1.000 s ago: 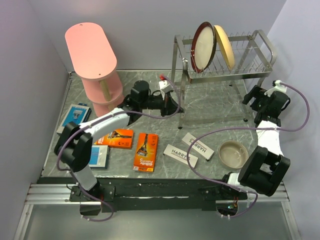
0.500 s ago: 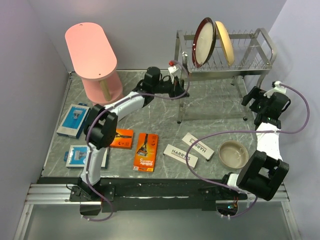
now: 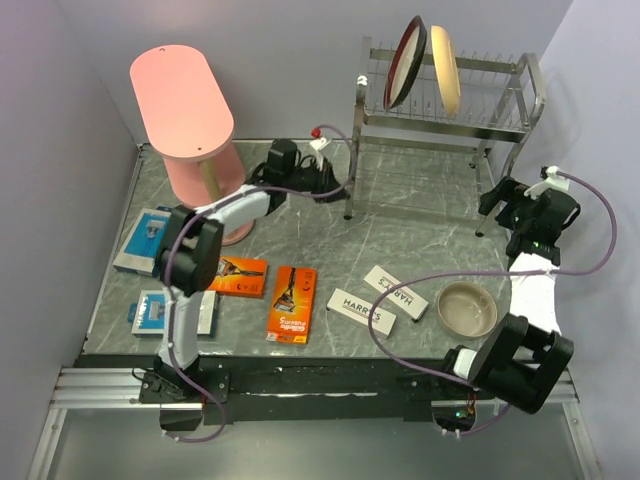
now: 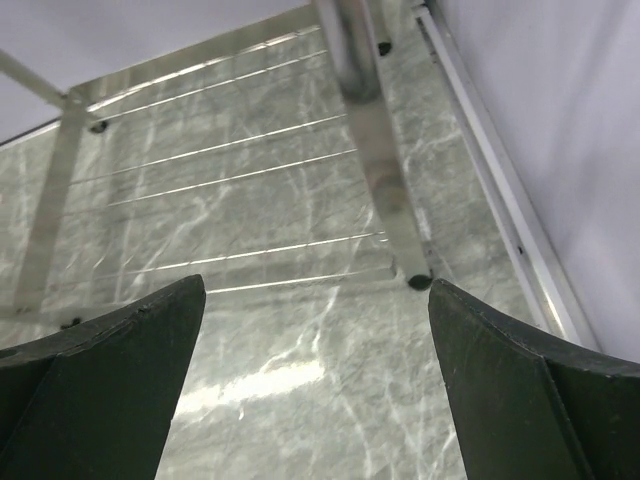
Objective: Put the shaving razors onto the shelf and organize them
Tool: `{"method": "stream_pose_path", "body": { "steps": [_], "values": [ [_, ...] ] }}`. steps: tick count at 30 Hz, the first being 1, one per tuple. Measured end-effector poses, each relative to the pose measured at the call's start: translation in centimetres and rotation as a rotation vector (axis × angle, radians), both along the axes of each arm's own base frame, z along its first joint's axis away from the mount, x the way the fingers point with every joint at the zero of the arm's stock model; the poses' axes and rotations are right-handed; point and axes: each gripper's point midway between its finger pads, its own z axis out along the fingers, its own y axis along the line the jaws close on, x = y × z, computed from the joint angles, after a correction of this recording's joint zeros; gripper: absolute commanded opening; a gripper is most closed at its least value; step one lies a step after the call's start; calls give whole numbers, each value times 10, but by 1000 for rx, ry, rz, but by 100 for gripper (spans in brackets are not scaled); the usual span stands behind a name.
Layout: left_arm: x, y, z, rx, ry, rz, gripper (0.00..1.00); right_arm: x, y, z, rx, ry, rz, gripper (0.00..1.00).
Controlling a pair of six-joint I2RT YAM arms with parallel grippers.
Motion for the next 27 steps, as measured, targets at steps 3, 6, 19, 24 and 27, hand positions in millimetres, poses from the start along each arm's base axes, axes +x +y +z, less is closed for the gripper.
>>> {"method": "stream_pose_path", "body": {
  "steps": [3, 6, 19, 24, 27],
  "values": [
    [-44, 17, 14, 33, 10, -29, 37, -7, 9, 11, -9, -27, 18, 100],
    [-76, 31, 57, 26, -66, -49, 46, -15, 23, 29, -26, -60, 42, 100],
    [-114, 171, 255, -5, -444, 494, 99, -50, 289, 55, -67, -111, 811, 99],
    [-56, 294, 313, 0, -535, 982, 97, -50, 394, 61, -63, -106, 1080, 98],
    [-41, 367, 316, 4, -509, 1240, 97, -39, 455, 78, -37, -157, 1180, 97]
  ]
}}
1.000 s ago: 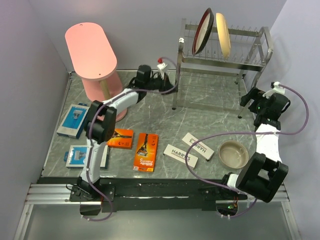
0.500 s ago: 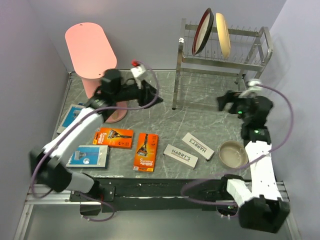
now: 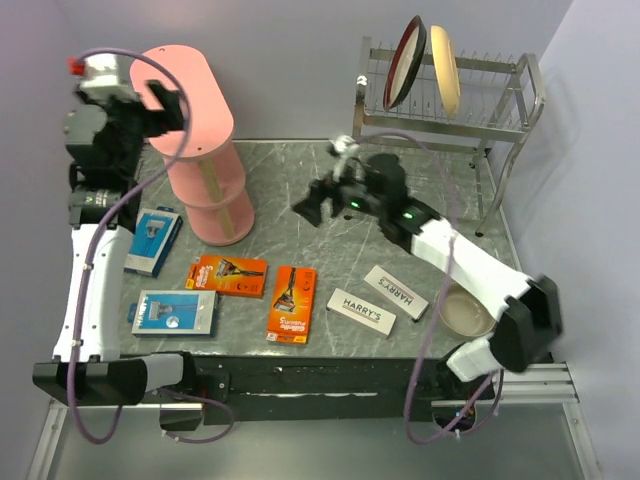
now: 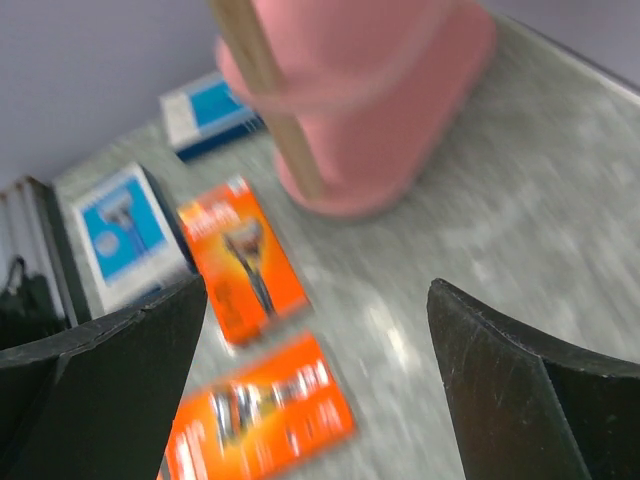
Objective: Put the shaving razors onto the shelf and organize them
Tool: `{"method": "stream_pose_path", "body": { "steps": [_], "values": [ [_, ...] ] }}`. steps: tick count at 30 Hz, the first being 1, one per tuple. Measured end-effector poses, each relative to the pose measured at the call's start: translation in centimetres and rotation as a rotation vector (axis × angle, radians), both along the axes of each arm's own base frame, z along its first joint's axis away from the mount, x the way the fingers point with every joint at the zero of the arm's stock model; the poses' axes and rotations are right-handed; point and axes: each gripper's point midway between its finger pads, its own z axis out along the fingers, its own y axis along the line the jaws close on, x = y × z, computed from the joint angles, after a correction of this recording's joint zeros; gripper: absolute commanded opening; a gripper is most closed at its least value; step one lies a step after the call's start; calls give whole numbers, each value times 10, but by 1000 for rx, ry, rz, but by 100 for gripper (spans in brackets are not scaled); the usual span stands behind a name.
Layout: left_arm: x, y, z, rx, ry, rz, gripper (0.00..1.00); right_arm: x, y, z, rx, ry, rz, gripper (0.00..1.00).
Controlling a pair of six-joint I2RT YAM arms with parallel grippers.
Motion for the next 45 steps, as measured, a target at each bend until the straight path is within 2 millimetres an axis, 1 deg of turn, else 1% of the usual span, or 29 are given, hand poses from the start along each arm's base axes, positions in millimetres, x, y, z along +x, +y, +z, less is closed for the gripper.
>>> {"method": "stream_pose_path", "body": {
  "steps": [1, 3, 5, 7, 9, 12, 14, 18, 19, 23, 25, 27, 28, 30, 31, 33, 34, 35, 36, 37, 39, 40, 41, 42, 43, 45],
  "values": [
    [1, 25, -2, -33, 7, 81, 97, 4, 18, 5, 17, -9, 25, 96],
    [1, 59, -7, -89, 16, 192, 97, 11, 48, 11, 46, -16, 61, 96],
    [-3, 87, -16, -149, 27, 288, 97, 19, 79, 16, 83, -21, 90, 96],
    [-8, 108, -28, -207, 45, 358, 97, 26, 103, 16, 112, -18, 106, 96],
    [-13, 120, -43, -247, 67, 396, 97, 28, 124, 11, 135, -15, 124, 96],
    [-20, 129, -66, -287, 110, 429, 97, 30, 154, -3, 153, -4, 143, 96],
    [-24, 135, -74, -294, 128, 447, 97, 34, 170, -9, 166, -7, 140, 97],
    [-32, 144, -74, -294, 124, 477, 97, 43, 200, -21, 185, -22, 115, 98],
    [-35, 148, -74, -293, 119, 493, 97, 44, 208, -21, 191, -30, 110, 98],
    [-45, 162, -71, -301, 101, 556, 97, 53, 233, -17, 221, -79, 70, 91],
    [-44, 168, -73, -309, 100, 568, 97, 56, 238, -19, 217, -94, 41, 90],
    [-37, 170, -75, -317, 96, 537, 97, 57, 239, -21, 205, -109, 10, 80],
    [-33, 170, -77, -317, 91, 516, 97, 58, 239, -20, 200, -120, -1, 71],
    [-19, 166, -85, -310, 88, 458, 97, 62, 237, -19, 193, -142, -25, 61],
    [-12, 164, -89, -305, 88, 427, 97, 65, 235, -19, 188, -150, -38, 54],
    [6, 159, -105, -290, 102, 364, 97, 73, 230, -19, 178, -164, -60, 49],
    [14, 159, -113, -279, 111, 344, 97, 76, 228, -19, 174, -171, -66, 45],
    [24, 159, -125, -269, 125, 322, 97, 77, 227, -19, 171, -176, -59, 42],
    [32, 161, -135, -258, 141, 312, 97, 77, 226, -19, 167, -182, -57, 39],
    [41, 163, -145, -251, 156, 302, 97, 77, 225, -19, 156, -196, -52, 32],
    [58, 167, -165, -237, 181, 280, 97, 78, 221, -18, 142, -217, -49, 27],
    [66, 168, -177, -235, 201, 267, 97, 78, 217, -19, 136, -221, -44, 22],
    [75, 170, -190, -239, 221, 249, 99, 79, 214, -19, 130, -223, -41, 20],
    [81, 171, -198, -245, 234, 238, 99, 80, 210, -19, 124, -227, -37, 18],
    [88, 170, -208, -252, 246, 211, 99, 81, 205, -19, 115, -231, -30, 17],
    [98, 165, -219, -270, 254, 146, 95, 84, 194, -19, 102, -234, -24, 17]
  ]
}}
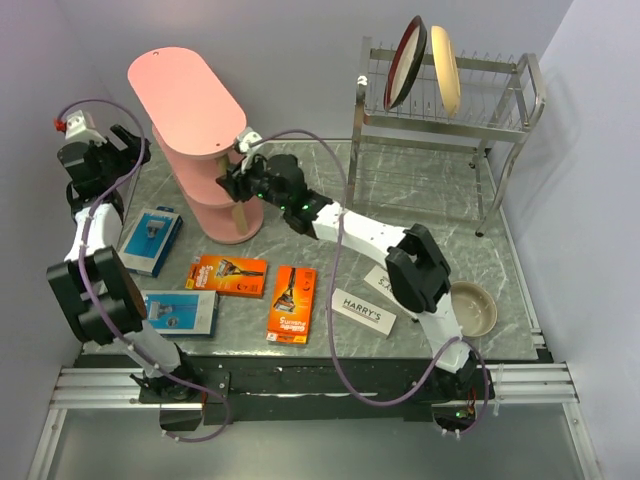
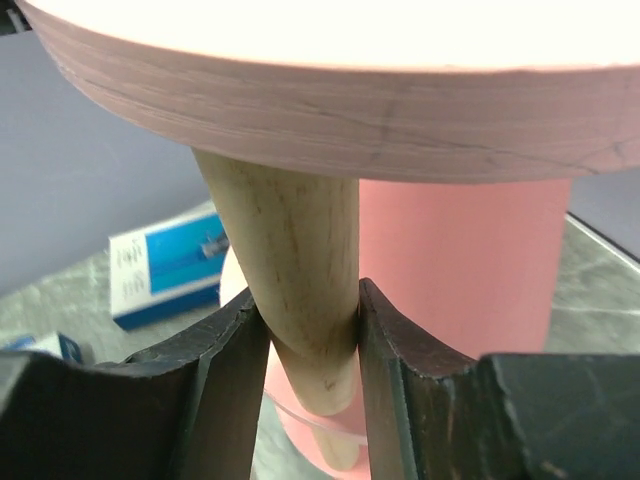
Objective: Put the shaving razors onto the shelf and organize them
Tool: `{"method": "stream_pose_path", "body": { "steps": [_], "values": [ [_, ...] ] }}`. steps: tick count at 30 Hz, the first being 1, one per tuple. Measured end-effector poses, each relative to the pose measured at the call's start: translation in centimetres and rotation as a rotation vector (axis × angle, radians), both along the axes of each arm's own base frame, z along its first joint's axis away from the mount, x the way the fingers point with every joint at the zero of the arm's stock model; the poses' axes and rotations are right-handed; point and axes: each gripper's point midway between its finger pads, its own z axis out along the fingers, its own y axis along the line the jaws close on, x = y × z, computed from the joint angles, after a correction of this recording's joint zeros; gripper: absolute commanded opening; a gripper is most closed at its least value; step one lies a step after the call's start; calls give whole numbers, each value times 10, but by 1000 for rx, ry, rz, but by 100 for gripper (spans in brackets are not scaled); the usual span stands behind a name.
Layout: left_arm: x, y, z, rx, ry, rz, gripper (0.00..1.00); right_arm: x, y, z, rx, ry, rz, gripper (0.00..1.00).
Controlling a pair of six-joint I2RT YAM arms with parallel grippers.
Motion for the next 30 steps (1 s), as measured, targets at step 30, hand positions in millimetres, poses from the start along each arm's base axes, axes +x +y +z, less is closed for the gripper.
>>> {"method": "stream_pose_path", "body": {
  "steps": [30],
  "values": [
    [74, -66, -14, 93, -200, -410, 83, 66, -139, -4, -164, 70, -140, 19]
  ]
}}
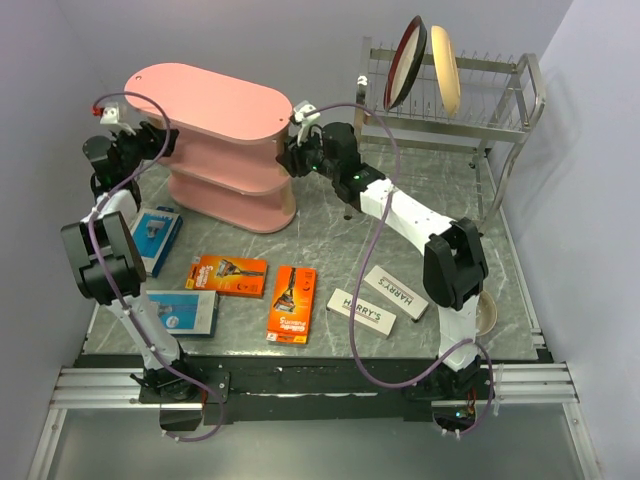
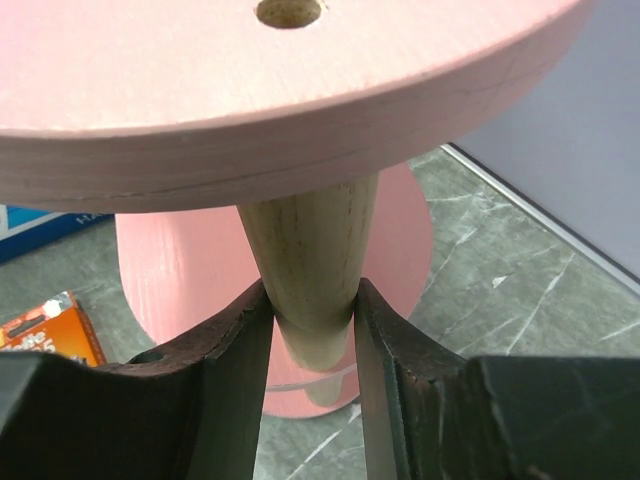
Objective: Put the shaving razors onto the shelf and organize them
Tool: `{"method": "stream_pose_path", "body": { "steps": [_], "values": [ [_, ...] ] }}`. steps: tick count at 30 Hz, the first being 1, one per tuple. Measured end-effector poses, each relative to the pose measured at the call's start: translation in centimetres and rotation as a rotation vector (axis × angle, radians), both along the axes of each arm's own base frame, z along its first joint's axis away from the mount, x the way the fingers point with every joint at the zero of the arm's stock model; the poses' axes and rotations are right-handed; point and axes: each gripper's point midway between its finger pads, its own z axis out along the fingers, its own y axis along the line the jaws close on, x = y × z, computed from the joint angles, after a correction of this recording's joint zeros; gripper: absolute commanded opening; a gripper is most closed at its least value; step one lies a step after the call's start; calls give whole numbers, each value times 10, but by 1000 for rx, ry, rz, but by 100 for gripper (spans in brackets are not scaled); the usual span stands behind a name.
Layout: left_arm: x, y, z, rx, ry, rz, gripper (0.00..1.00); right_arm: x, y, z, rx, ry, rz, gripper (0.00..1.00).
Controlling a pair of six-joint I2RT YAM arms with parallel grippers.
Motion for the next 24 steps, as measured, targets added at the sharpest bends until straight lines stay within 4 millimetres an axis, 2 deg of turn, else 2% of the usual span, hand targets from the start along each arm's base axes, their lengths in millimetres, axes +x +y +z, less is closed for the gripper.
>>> {"method": "stream_pose_path", "body": {
  "steps": [5, 12, 13, 15, 16, 19, 24],
  "values": [
    [-2, 9, -4, 76, -18, 26, 84, 5, -7, -1, -9, -6, -12, 19],
    [2, 24, 9, 130, -84, 103, 83, 16, -24, 1, -46, 6, -43, 18],
    [3, 26, 10, 139, -95, 111, 81, 18, -27, 0, -52, 7, -51, 18],
    [6, 27, 11, 153, -110, 113, 72, 21, -32, 1, -58, 8, -67, 18],
    [10, 29, 13, 162, -122, 110, 60, 23, -35, 1, -63, 9, -78, 19],
    [15, 23, 10, 155, -137, 61, 41, 26, -39, 0, -70, 15, -98, 20],
    [4, 8, 6, 149, -159, 6, 19, 30, -43, 0, -83, 9, -125, 20]
  ]
}}
